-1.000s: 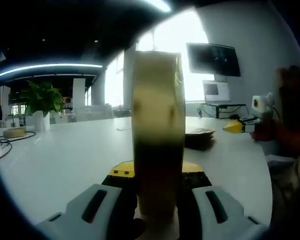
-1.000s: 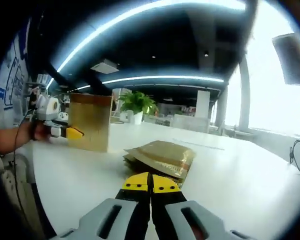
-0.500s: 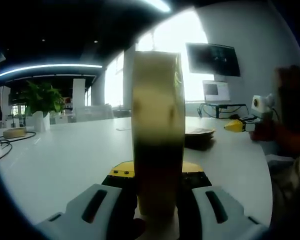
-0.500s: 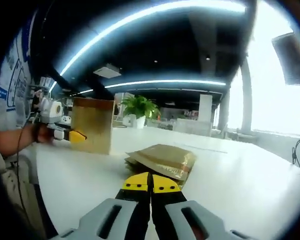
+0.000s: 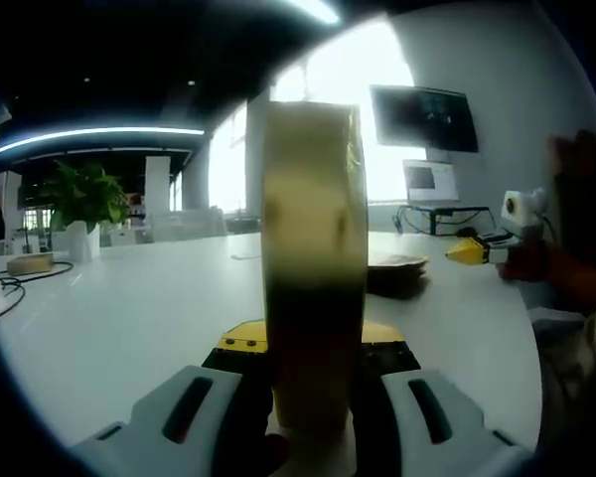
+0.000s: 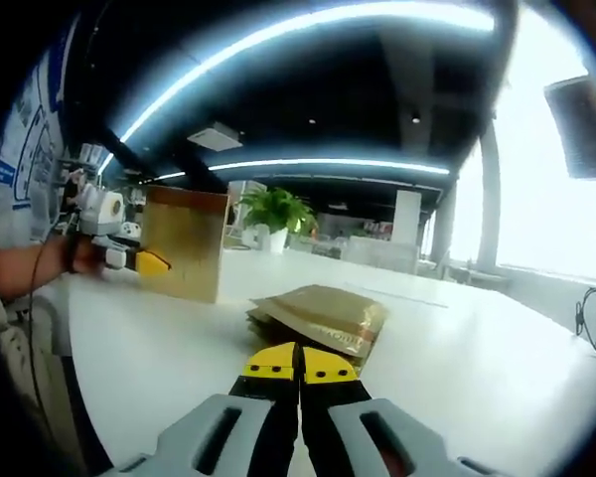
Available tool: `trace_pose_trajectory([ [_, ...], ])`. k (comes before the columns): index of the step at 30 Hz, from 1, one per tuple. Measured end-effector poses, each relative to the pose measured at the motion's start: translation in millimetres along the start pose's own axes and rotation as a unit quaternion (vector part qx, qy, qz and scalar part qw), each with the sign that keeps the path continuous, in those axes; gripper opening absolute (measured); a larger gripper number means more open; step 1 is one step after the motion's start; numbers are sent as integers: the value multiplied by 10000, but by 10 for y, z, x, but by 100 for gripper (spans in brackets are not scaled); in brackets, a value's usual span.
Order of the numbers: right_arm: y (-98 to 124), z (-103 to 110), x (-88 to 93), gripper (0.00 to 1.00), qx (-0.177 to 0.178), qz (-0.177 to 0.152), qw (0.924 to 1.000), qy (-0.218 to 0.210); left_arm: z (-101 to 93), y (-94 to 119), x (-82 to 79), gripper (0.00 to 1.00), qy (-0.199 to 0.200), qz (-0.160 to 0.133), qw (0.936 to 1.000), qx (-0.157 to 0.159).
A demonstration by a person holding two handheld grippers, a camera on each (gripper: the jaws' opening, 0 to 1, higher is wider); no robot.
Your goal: Extract single mask from mask box in order stack masks on table
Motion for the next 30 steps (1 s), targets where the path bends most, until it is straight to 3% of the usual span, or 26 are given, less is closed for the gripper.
trace_pose_trajectory([
  [15,13,22,12,0,0,30,10000,-21,11,-81,-9,19,-74,86,9999,42],
  [30,-27,38,-36,0,-212,150,9997,34,140,-388,-84,19,18,136,9999,50],
])
Point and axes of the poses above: the point that each gripper's makers call its tool centre point, and the gripper's own axes: y roughly backward along the fingers, z roughly to its left, x roughly out of its underside, the point moved 7 cm from there along y, roughly backward along the fingers, and after that the axes turned 7 degrees about -y, right-handed, at the moved point
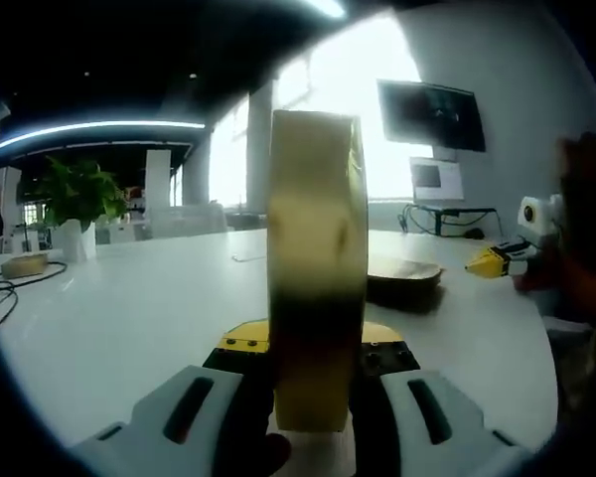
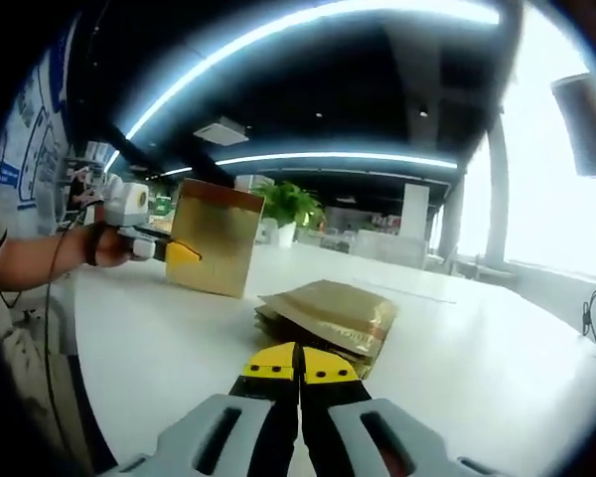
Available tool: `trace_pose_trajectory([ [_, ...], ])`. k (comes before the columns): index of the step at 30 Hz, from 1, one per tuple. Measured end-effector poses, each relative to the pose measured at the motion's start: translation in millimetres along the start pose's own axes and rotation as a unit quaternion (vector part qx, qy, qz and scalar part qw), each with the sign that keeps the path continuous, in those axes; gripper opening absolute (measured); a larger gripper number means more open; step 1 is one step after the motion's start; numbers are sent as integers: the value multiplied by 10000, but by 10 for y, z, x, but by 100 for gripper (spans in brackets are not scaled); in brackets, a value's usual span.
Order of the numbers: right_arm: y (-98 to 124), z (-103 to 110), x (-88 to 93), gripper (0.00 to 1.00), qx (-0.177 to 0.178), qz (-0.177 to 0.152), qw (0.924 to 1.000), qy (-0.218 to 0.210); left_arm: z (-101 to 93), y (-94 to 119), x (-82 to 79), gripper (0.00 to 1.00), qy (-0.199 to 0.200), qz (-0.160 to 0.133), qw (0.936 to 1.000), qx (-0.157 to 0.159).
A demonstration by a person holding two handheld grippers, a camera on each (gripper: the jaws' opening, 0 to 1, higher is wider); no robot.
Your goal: Extract single mask from mask box in order stack masks on table
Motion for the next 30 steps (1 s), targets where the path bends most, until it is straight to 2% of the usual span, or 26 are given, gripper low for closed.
trace_pose_trajectory([
  [4,-18,-34,-152,0,-107,-213,9994,232,82,-80,2,19,-11,28,10000,21],
  [6,-62,-28,-212,0,-255,-351,9987,267,106,-127,2,19,-23,38,9999,154],
  [11,-198,-64,-146,0,-411,-288,9983,287,215,-228,33,19,83,87,9993,347],
  [16,-231,-33,-8,0,-490,-51,9982,335,286,-331,35,19,48,72,9988,488],
  [19,-231,-15,-13,0,-590,-79,9979,270,321,-421,-10,19,4,62,9981,621],
  [23,-224,-29,8,0,-535,-27,9980,332,393,-542,-31,19,-175,115,9973,702],
  [27,-217,-56,6,0,-495,-72,9984,250,501,-645,32,19,-57,172,9976,671],
  [30,-216,-73,7,0,-477,-91,9986,213,443,-656,39,19,52,146,9973,712],
])
Point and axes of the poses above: the point that each gripper's makers call its tool centre point, and the gripper's own axes: y roughly backward along the fingers, z roughly to its left, x roughly out of its underside, the point moved 7 cm from there along y, roughly backward along the fingers, and after that the axes turned 7 degrees about -y, right-handed, at the moved point
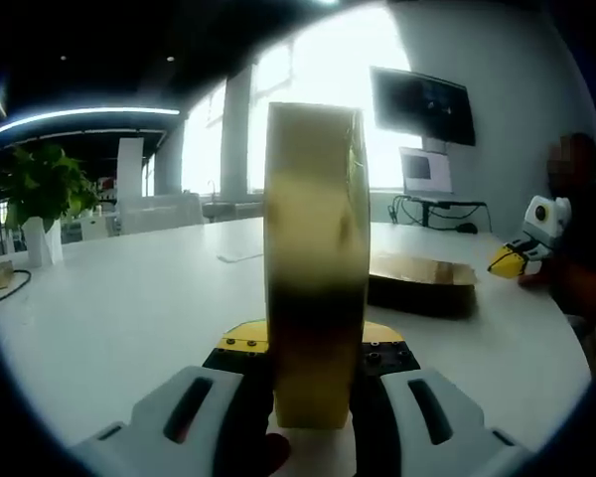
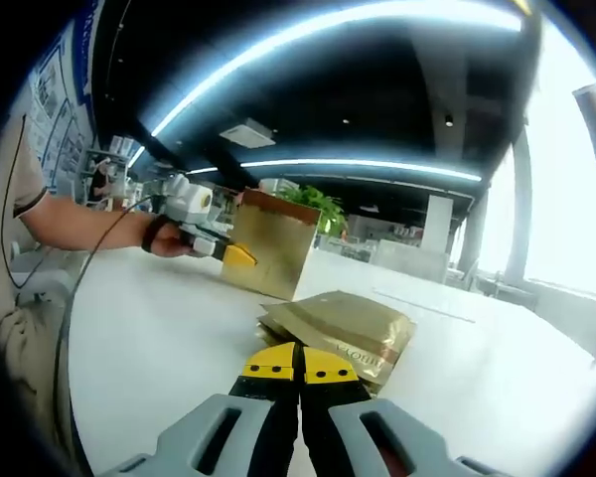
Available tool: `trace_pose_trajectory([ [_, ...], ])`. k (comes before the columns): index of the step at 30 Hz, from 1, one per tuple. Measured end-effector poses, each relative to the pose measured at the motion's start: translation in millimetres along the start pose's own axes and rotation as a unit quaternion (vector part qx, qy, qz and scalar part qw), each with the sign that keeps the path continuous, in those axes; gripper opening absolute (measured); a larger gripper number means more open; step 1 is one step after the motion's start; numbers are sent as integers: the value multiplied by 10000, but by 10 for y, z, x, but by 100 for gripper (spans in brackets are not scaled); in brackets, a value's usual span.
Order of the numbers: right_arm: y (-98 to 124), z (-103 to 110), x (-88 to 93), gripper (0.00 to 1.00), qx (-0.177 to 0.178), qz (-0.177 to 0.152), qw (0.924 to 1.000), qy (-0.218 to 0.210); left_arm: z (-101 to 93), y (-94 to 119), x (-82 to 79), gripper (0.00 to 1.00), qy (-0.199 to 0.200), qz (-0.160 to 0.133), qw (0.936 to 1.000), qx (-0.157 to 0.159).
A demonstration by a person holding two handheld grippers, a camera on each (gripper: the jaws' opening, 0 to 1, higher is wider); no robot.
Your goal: Extract single mask from mask box in order stack masks on table
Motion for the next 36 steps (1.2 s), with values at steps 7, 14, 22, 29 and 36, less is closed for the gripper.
trace_pose_trajectory([
  [7,-7,12,-1,0,-19,1,10000,27,-48,-60,47,20,192,18,9997,129],
  [14,-11,8,-3,0,11,-23,10000,14,16,-70,47,30,217,21,9997,82],
  [22,-9,6,0,0,23,-26,10000,39,48,36,52,36,156,65,9998,-79],
  [29,-1,-8,1,0,17,-64,10000,-13,2,135,-6,36,85,8,9998,-163],
  [36,18,-4,-4,0,22,-114,9999,-97,-38,272,35,36,-191,250,9984,-479],
])
Point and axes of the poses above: the point that each gripper's makers call its tool centre point, and the gripper's own axes: y roughly backward along the fingers, z roughly to its left, x roughly out of its underside, the point moved 7 cm from there along y, roughly backward along the fingers, and after that the axes turned 7 degrees about -y, right-handed, at the moved point
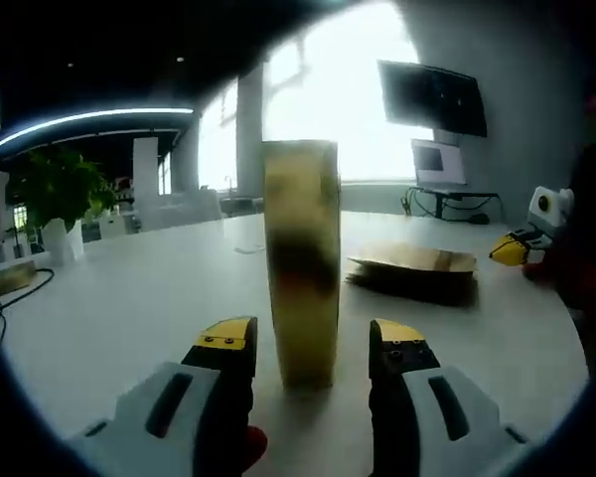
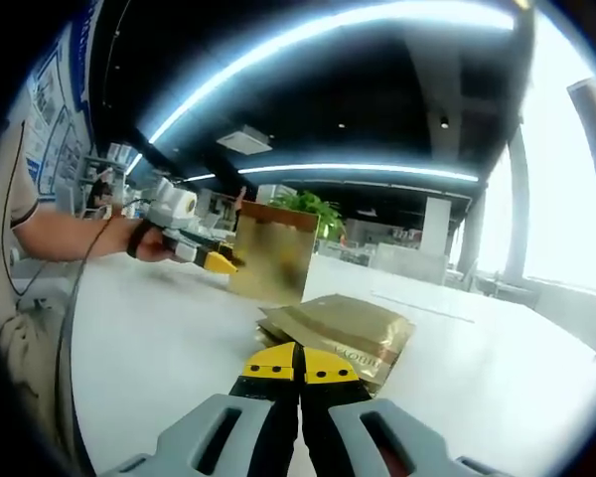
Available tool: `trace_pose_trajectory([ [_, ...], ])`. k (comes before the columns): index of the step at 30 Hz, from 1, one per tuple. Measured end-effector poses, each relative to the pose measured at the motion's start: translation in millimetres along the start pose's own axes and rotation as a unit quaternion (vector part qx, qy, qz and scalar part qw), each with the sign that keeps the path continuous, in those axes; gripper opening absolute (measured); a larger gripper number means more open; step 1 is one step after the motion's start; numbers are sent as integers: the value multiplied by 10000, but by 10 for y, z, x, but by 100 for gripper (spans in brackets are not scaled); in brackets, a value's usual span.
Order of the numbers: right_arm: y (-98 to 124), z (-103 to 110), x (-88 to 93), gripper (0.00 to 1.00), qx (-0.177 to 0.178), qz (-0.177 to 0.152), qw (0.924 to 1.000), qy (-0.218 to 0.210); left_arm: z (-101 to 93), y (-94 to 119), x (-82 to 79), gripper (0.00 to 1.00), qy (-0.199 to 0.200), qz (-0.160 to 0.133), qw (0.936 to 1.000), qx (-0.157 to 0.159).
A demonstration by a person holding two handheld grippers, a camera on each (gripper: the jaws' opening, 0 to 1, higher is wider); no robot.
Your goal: Extract single mask from mask box in order stack masks on table
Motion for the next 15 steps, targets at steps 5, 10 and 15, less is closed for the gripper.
trace_pose_trajectory([
  [5,1,2,5,0,-24,4,10000,25,-55,139,-53,36,25,-126,9999,-64],
  [10,13,8,-5,0,-52,-48,10000,22,-136,249,-137,36,-91,-233,9996,-122],
  [15,20,3,-13,0,-41,-86,10000,-23,-224,382,-137,36,-192,-278,9991,-258],
])
Point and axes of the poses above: the point that each gripper's makers call its tool centre point, and the gripper's own axes: y roughly backward along the fingers, z roughly to its left, x roughly out of its underside, the point moved 7 cm from there along y, roughly backward along the fingers, and after that the axes turned 7 degrees about -y, right-handed, at the moved point
